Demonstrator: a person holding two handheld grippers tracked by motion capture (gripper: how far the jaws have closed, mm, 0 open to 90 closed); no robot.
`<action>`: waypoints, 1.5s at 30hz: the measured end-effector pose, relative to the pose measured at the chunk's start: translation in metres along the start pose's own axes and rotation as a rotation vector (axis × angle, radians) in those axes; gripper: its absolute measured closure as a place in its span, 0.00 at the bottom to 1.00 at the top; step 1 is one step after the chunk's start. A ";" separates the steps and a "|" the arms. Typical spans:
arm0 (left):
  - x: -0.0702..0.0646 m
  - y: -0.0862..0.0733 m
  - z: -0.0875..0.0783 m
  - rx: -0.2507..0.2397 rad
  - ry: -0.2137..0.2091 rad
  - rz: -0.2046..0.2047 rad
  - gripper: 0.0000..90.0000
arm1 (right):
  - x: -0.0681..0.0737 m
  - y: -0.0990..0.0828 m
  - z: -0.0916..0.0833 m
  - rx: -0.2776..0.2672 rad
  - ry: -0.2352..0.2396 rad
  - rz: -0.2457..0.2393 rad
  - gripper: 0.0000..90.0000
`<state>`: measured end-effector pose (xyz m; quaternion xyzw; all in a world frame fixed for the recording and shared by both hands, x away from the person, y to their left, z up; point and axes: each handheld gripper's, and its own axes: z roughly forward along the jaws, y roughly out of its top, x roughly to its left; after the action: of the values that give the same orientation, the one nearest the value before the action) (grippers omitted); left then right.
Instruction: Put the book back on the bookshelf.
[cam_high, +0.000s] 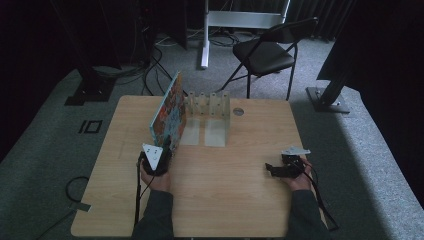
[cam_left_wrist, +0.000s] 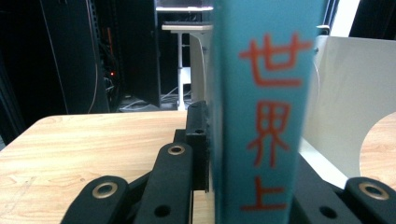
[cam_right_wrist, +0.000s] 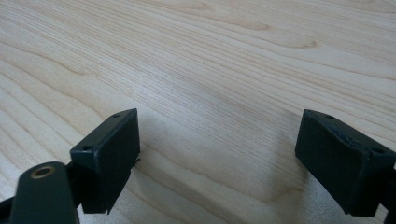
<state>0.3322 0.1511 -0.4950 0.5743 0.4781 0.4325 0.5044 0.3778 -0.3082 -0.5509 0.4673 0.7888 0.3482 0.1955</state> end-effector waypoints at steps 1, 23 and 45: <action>0.000 -0.001 0.000 0.000 -0.002 0.000 0.89 | 0.000 0.000 0.000 0.000 0.000 -0.001 0.15; 0.003 -0.008 -0.004 0.027 -0.025 0.011 0.88 | 0.001 0.000 0.000 0.003 -0.004 -0.004 0.15; 0.009 -0.008 -0.004 0.027 -0.025 0.001 0.87 | 0.001 0.000 0.000 0.003 -0.004 -0.005 0.15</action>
<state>0.3289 0.1611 -0.5025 0.5869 0.4772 0.4189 0.5023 0.3777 -0.3076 -0.5509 0.4665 0.7900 0.3455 0.1973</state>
